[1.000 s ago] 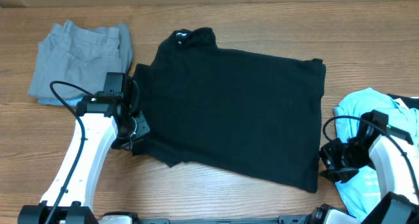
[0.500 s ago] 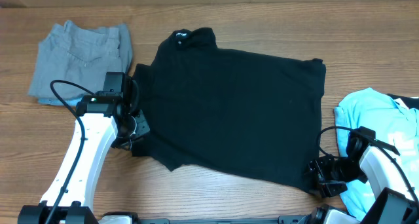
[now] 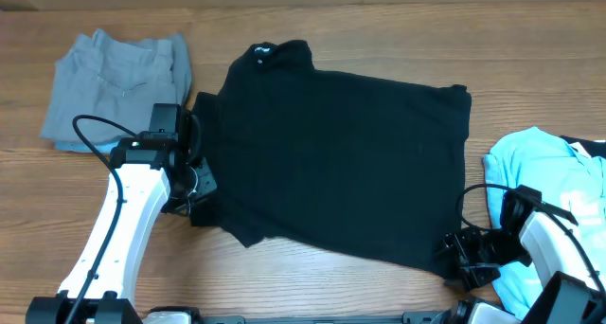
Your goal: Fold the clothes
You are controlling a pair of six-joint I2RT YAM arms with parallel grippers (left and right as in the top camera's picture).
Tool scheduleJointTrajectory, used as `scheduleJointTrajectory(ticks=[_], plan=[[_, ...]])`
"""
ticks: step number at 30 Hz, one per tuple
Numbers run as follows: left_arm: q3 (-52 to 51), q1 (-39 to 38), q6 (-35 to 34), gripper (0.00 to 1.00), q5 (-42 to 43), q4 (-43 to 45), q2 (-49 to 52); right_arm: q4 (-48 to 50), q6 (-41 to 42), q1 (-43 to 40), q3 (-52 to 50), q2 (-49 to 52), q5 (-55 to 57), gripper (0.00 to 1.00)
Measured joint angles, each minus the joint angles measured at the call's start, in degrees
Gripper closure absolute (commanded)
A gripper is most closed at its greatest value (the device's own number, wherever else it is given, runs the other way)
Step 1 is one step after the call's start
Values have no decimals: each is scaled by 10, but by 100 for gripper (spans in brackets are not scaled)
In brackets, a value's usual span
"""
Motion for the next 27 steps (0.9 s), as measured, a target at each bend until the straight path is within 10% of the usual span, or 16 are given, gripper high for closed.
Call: scheduleJointTrajectory(ticks=[11, 27], plan=[[0, 0, 13, 85, 0, 3, 0, 41, 24, 0, -38, -1, -14, 96], [0, 0, 71, 78, 83, -32, 0, 66, -47, 0, 65, -2, -32, 96]])
